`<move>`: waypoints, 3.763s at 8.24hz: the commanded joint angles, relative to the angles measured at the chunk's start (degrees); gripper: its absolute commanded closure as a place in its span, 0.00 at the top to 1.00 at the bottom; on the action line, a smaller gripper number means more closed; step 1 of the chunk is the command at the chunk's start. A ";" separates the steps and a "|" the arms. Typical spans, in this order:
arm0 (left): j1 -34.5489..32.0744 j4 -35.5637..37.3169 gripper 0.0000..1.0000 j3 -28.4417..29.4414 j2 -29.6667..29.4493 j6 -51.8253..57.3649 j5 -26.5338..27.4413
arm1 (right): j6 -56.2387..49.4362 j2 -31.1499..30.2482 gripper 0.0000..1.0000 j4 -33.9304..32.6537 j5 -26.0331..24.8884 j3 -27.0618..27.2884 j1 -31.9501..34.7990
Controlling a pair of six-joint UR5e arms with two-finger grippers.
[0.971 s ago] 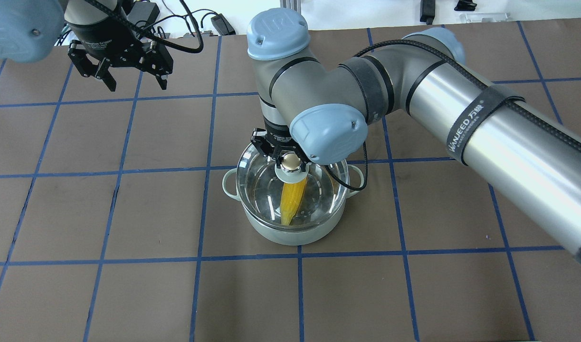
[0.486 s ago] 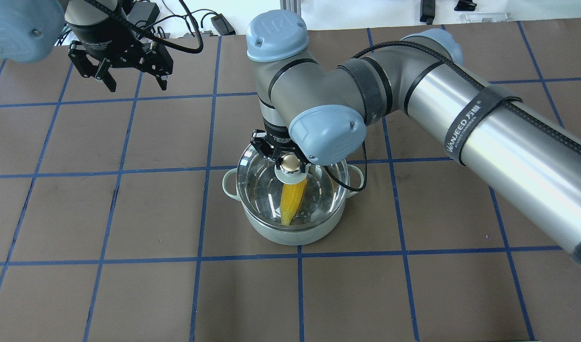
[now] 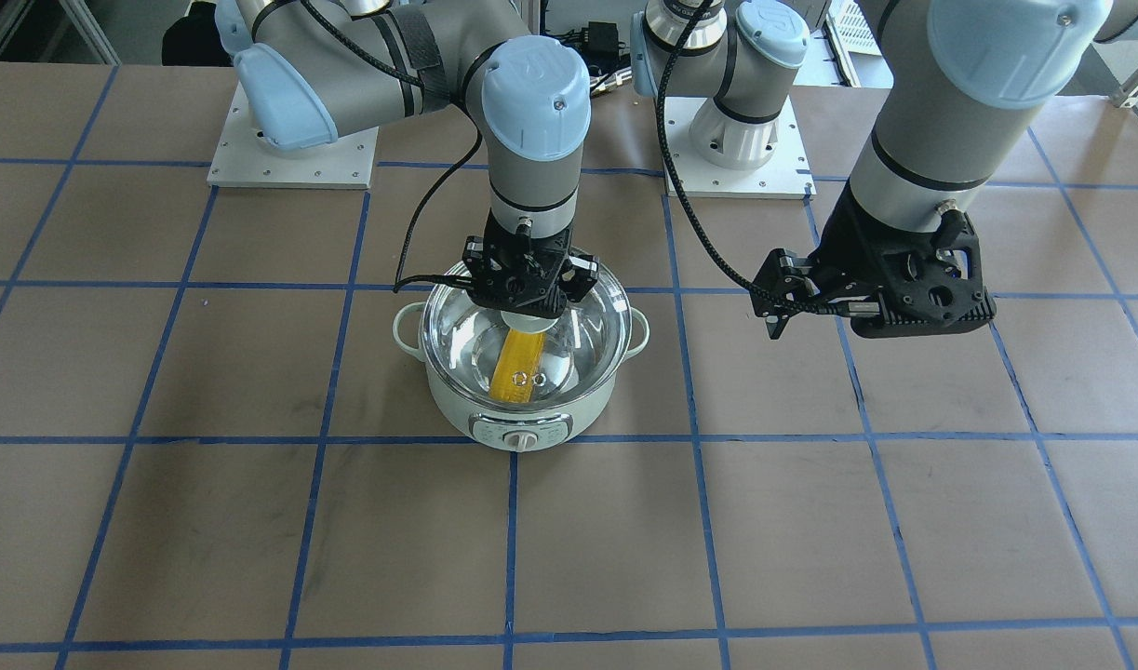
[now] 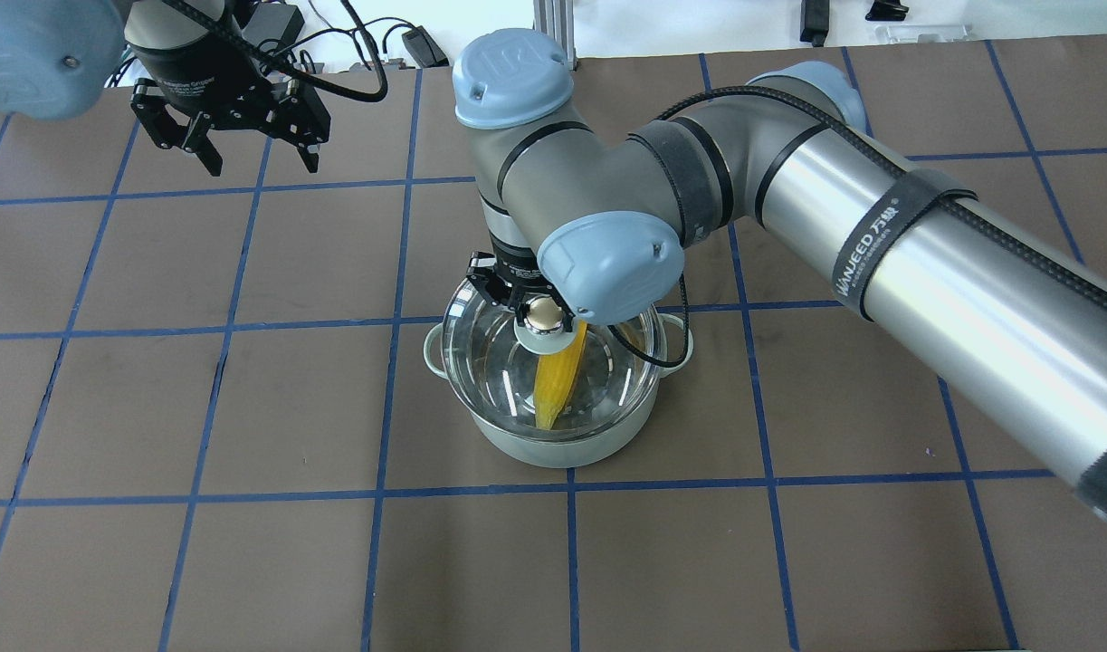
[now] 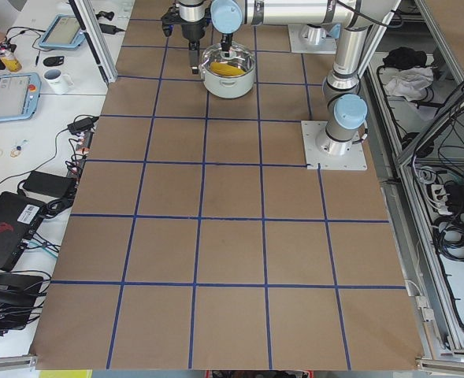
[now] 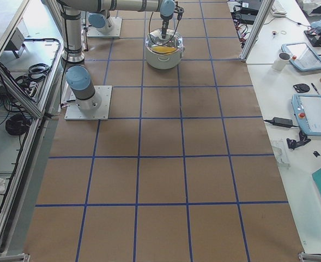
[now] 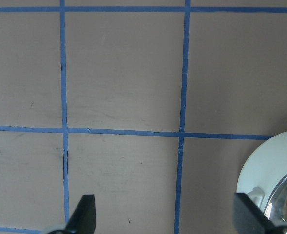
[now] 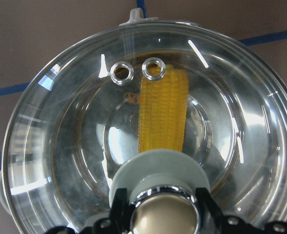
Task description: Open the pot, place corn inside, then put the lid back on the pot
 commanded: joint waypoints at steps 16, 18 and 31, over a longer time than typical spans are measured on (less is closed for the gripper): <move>0.00 0.00 1.00 0.09 -0.53 -0.36 0.00 | 0.29 -0.51 0.15 0.15 -2.33 0.88 0.29; 0.09 -0.09 1.00 0.09 -0.44 -0.27 0.09 | 0.11 -0.43 0.15 0.07 -2.16 0.88 0.29; 0.00 -0.09 1.00 0.00 -0.36 -0.36 -0.09 | -0.23 -0.43 1.00 0.41 -2.07 0.96 0.29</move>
